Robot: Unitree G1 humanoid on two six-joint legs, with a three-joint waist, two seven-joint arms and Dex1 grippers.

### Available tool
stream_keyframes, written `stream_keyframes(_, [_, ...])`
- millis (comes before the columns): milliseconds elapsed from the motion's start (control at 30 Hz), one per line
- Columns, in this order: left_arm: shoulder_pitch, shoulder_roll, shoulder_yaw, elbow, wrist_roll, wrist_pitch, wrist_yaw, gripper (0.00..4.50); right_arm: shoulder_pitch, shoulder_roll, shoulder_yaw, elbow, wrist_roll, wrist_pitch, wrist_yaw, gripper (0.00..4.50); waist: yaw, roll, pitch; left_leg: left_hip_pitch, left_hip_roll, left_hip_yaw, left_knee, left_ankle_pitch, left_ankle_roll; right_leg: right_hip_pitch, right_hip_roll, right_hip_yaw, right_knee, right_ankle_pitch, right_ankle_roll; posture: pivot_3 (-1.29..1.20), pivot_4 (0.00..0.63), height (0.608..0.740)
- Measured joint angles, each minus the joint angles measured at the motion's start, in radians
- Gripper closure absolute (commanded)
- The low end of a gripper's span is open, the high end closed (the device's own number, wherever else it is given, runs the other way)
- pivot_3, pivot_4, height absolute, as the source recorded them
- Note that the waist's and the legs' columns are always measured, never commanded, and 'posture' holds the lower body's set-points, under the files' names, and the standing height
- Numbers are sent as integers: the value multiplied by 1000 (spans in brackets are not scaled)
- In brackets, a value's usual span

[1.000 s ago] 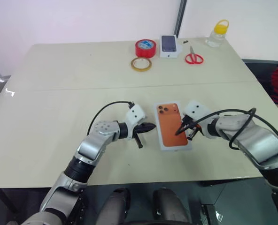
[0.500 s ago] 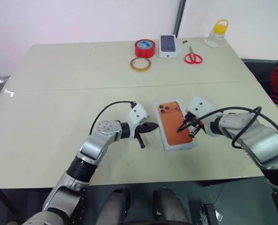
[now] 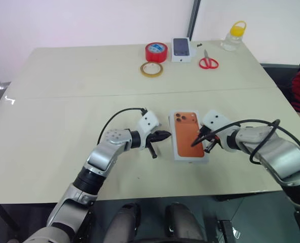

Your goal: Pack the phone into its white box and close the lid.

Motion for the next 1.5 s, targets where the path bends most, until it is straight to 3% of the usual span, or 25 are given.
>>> stream_keyframes(1500, [5, 1, -3, -20, -12, 44, -12, 4500, -15, 48, 15, 100, -88, -87, 15, 4469, 0, 0, 0, 0, 0, 0, 0, 0, -1, 0, 0, 0, 0, 0, 0, 0, 150, 740])
